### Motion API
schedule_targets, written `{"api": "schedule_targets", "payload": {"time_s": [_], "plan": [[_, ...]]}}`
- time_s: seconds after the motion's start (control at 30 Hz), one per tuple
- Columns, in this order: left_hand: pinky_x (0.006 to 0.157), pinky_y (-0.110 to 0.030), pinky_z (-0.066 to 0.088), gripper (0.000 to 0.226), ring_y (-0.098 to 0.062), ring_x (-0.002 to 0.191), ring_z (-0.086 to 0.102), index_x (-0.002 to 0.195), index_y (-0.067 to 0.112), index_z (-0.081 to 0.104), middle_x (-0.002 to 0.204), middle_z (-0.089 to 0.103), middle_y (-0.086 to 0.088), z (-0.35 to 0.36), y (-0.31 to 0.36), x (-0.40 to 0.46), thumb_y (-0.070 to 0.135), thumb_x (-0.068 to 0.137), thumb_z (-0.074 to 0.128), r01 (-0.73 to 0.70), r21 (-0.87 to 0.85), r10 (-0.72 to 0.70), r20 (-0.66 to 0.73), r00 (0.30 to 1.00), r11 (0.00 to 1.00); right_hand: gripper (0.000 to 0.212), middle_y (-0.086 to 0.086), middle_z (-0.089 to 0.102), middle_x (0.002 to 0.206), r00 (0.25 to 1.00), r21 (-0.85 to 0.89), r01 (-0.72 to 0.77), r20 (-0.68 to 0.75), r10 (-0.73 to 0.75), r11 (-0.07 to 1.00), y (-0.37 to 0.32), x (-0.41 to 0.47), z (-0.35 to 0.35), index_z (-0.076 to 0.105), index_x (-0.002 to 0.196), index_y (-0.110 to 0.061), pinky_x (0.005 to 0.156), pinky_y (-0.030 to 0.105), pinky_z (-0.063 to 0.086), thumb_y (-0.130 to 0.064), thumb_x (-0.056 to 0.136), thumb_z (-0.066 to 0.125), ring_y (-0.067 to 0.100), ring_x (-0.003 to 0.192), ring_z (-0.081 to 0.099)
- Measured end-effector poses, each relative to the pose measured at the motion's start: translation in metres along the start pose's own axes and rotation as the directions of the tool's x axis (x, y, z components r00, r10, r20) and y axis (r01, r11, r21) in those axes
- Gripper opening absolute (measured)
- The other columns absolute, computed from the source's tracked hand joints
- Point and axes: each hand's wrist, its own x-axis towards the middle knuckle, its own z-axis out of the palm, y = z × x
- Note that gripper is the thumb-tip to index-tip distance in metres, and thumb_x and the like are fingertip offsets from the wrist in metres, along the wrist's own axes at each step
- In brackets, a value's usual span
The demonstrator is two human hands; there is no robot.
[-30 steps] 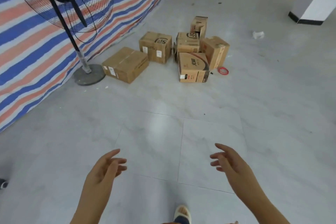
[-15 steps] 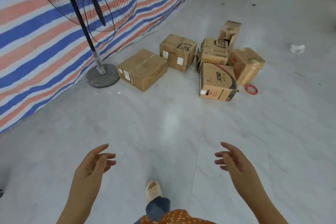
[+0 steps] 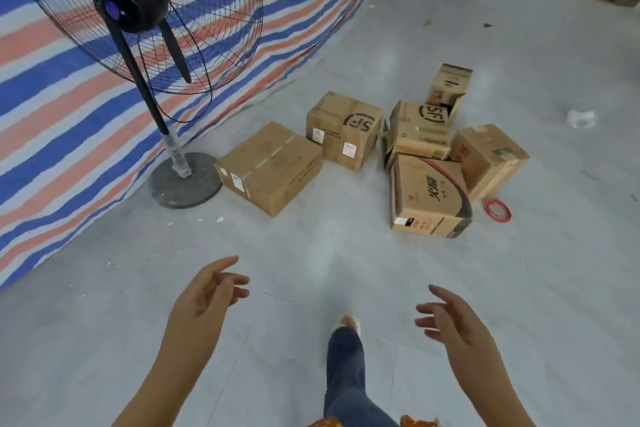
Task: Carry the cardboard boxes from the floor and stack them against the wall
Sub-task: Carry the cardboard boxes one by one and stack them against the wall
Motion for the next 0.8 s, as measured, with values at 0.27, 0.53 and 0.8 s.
{"api": "schedule_targets", "payload": {"time_s": [0.27, 0.53, 0.8], "plan": [[0.069, -0.026, 0.049, 0.024, -0.018, 0.086, 0.065, 0.111, 0.020, 0.059, 0.094, 0.068, -0.003, 0.006, 0.013, 0.142, 0.011, 0.099, 0.040, 0.126, -0.043, -0.131, -0.177, 0.975, 0.991, 0.029, -0.002, 0.072, 0.090, 0.994, 0.035, 0.067, 0.085, -0.069, 0.997, -0.050, 0.187, 0.035, 0.059, 0.113, -0.025, 0.072, 0.022, 0.055, -0.005, 0.097, 0.045, 0.012, 0.079, 0.070], [0.076, -0.026, 0.050, 0.022, -0.022, 0.086, 0.065, 0.110, 0.019, 0.058, 0.093, 0.067, -0.003, 0.047, 0.062, 0.294, 0.010, 0.097, 0.042, 0.071, -0.062, -0.084, -0.237, 0.968, 0.996, 0.029, -0.002, 0.069, 0.092, 0.967, 0.056, 0.177, 0.174, -0.184, 0.983, -0.133, 0.385, 0.070, 0.057, 0.110, -0.034, 0.078, 0.028, 0.054, -0.010, 0.098, 0.044, 0.010, 0.081, 0.067], [0.061, -0.008, 0.051, 0.022, -0.020, 0.083, 0.065, 0.108, 0.016, 0.059, 0.089, 0.068, -0.004, 0.050, 0.054, 0.466, 0.007, 0.097, 0.043, 0.121, -0.051, -0.129, -0.219, 0.967, 0.991, 0.031, -0.005, 0.070, 0.090, 0.976, 0.041, 0.138, 0.163, -0.143, 0.990, -0.153, 0.521, 0.144, 0.056, 0.108, -0.038, 0.074, 0.023, 0.055, -0.012, 0.097, 0.046, 0.007, 0.079, 0.068]]}}
